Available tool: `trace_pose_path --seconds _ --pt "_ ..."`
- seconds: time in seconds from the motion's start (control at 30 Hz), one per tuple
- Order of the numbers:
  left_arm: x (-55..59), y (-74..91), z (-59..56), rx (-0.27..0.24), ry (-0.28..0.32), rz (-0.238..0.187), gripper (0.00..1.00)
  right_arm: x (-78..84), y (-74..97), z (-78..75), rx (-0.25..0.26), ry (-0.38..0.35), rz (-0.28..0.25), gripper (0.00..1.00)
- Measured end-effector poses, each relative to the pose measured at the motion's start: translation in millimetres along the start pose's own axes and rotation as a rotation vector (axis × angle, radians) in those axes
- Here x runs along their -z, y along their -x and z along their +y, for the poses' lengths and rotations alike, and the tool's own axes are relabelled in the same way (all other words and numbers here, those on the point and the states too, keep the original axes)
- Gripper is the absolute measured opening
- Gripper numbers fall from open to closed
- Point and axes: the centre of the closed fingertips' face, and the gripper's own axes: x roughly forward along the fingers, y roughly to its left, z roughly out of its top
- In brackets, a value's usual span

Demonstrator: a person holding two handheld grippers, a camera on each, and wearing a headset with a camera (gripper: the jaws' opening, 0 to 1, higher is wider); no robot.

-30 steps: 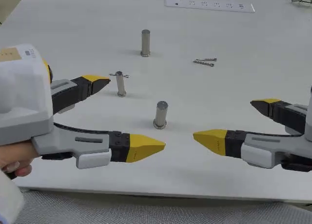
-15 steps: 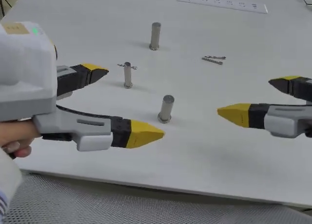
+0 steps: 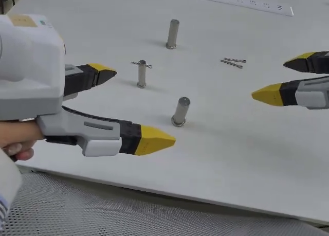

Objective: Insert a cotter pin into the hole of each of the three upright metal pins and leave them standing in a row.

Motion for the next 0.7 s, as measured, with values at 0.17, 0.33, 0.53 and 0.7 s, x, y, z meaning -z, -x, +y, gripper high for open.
trace_pose_path --seconds 0.17,0.33,0.53,0.7 --pt "2.0 1.9 3.7 0.002 0.006 0.001 0.99 -3.4 -3.7 -17.9 -0.009 0.105 0.072 0.49" --pt "5.0 3.0 6.8 -0.008 0.006 0.01 0.99 -12.5 -7.2 -29.5 -0.021 0.191 0.132 0.42" --pt "7.8 1.5 6.5 -0.006 0.025 0.011 0.99 -18.9 -21.6 -47.8 -0.048 0.257 0.161 0.28" --pt "8.7 -1.2 4.3 -0.003 0.037 0.012 0.99 -22.7 -36.7 -56.5 -0.072 0.316 0.193 0.22"
